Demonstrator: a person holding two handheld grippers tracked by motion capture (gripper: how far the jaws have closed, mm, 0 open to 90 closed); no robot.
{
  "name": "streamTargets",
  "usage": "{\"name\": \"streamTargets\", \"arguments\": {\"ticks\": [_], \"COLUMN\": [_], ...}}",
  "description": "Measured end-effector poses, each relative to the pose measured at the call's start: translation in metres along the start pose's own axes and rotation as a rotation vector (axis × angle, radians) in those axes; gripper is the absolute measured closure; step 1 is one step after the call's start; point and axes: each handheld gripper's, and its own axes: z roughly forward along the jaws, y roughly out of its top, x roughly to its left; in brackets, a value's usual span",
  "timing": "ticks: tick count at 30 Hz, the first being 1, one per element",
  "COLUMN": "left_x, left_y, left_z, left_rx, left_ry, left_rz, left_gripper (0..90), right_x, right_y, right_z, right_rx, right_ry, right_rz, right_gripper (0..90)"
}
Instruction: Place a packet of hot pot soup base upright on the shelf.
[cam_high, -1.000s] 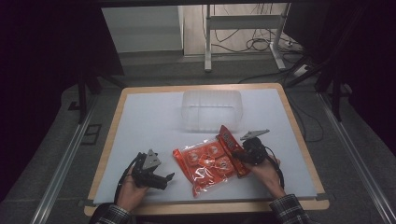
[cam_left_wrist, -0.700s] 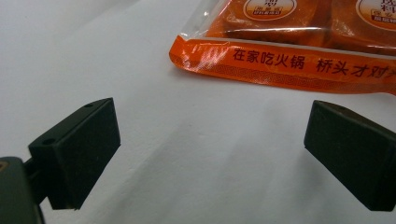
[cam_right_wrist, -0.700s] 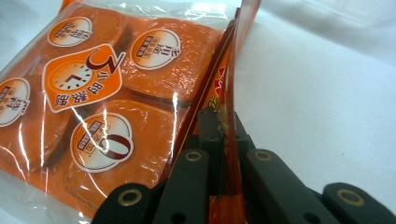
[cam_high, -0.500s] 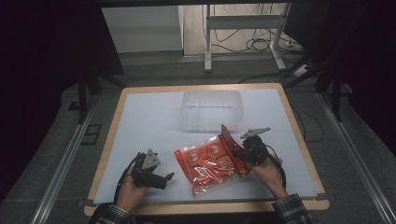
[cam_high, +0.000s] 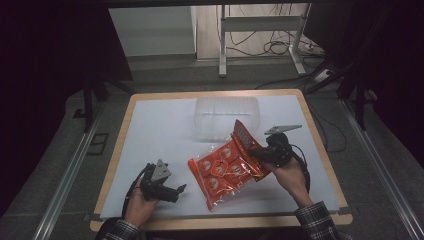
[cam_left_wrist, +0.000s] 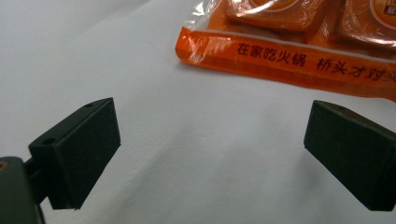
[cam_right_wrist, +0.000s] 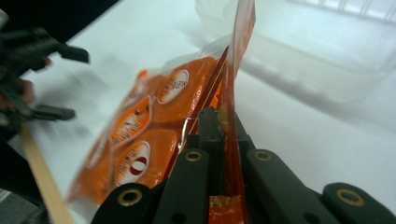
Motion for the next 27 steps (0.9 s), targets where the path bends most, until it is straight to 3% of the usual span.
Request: {"name": "streamTargets", "arguments": {"ticks": [5,19,27], "left_x": [0.000,0.000,0.000], "left_y": [0.000,0.000,0.001], "left_z": [0.000,-0.001,-0.001], "left_rx": [0.000,-0.005,-0.010], "left_ry": [0.000,0.003,0.002], "left_rz": [0.006,0.006,0.002], "left_gripper": [3.5,3.5,3.6], "right_x": [0.003,0.029,0.038], "right_y": [0.015,0.051,0.067], "right_z": [-0.013,-0.027,-0.040], "right_rx": [-0.025,-0.031,-0.061], "right_ry": [0.043,0.094,0.128], "right_rz": [0.019,-0.045,-0.071], "right_gripper": [89.2,89.3,89.3]}}
